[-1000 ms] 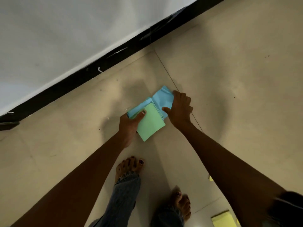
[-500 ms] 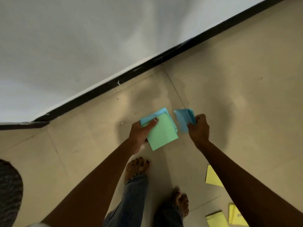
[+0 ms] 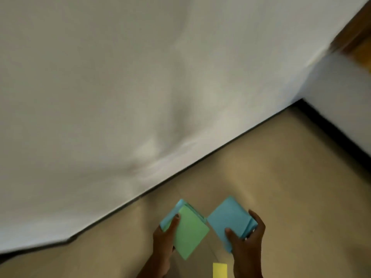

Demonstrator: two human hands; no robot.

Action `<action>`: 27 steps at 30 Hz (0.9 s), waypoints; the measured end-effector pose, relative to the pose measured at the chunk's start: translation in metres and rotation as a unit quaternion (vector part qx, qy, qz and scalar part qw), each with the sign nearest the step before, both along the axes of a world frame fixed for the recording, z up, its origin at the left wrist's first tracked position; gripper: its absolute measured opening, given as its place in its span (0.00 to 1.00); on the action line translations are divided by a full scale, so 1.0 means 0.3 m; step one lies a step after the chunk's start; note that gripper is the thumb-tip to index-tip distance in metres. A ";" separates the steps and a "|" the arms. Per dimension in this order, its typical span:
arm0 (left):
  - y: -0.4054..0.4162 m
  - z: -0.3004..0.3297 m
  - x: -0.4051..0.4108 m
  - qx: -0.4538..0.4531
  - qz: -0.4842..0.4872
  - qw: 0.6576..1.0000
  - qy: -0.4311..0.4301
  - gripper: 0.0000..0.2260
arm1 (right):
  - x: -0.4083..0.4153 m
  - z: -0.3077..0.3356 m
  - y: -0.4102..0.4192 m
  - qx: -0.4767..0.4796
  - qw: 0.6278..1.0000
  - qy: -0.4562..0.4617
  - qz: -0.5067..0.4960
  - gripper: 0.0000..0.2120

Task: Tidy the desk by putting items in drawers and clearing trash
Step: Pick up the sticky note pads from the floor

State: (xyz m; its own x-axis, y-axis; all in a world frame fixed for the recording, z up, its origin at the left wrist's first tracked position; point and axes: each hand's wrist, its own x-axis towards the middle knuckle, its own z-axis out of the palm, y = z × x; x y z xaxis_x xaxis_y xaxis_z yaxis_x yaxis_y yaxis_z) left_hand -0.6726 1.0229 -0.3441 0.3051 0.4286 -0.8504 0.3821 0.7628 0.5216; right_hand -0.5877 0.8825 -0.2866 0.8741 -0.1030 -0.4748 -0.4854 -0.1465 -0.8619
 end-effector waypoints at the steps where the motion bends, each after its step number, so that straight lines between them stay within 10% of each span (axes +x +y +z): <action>1: 0.008 0.088 0.024 0.006 -0.005 1.000 -0.006 0.11 | 0.014 0.105 -0.002 -0.010 0.999 -0.043 -0.007 0.34; 9: 0.021 0.688 0.199 0.012 -0.090 0.984 -0.153 0.21 | 0.084 0.763 0.021 0.141 0.984 -0.083 -0.073 0.02; 27: -0.008 1.195 0.468 0.038 -0.250 0.921 -0.295 0.24 | 0.129 0.998 0.118 -0.165 0.948 -0.269 -0.038 0.15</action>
State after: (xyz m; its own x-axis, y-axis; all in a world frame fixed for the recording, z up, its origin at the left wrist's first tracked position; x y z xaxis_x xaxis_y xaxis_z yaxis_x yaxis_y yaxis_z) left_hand -0.5323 1.0204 0.0143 0.8807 0.1593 -0.4462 0.3089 0.5210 0.7957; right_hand -0.5489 0.9178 0.0128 0.9649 -0.2400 0.1061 -0.0086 -0.4330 -0.9014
